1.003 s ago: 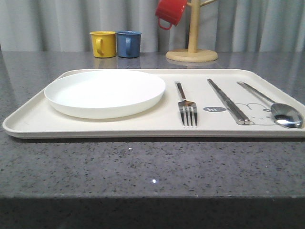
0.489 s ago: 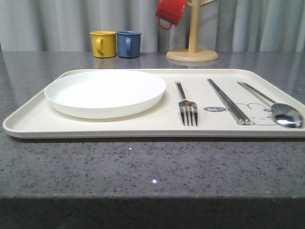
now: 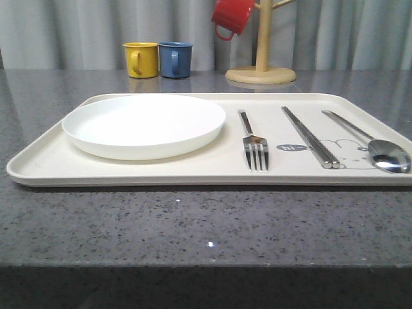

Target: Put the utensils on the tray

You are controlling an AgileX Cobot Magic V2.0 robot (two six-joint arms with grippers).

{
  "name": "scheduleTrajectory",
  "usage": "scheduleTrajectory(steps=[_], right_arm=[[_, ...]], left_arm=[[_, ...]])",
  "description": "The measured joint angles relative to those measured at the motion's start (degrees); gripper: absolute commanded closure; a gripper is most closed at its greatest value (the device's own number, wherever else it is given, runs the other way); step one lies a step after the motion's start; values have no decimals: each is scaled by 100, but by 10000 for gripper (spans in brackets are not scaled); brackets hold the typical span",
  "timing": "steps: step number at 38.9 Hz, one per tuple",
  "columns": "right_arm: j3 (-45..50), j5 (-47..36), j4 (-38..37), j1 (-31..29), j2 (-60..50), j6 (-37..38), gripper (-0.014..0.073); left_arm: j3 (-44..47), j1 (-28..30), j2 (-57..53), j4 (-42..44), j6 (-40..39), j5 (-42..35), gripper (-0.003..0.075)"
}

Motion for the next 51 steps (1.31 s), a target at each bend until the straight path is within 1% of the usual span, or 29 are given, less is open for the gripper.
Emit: scheduleTrajectory(steps=[3, 8, 12, 15, 22, 51], right_arm=[[0, 0, 0, 0, 0, 0, 662], [3, -9, 0, 0, 0, -4, 662], [12, -9, 0, 0, 0, -4, 662], [12, -9, 0, 0, 0, -4, 662], [12, -9, 0, 0, 0, -4, 662], [12, -9, -11, 0, 0, -4, 662]], left_arm=[[456, 268, -365, 4, 0, 0, 739], [995, 680, -425, -39, 0, -81, 739], [1346, 897, -425, -88, 0, -268, 739], [1384, 984, -425, -111, 0, -395, 739], [1384, 986, -425, -111, 0, -509, 739], [1384, 986, -425, -114, 0, -510, 739]])
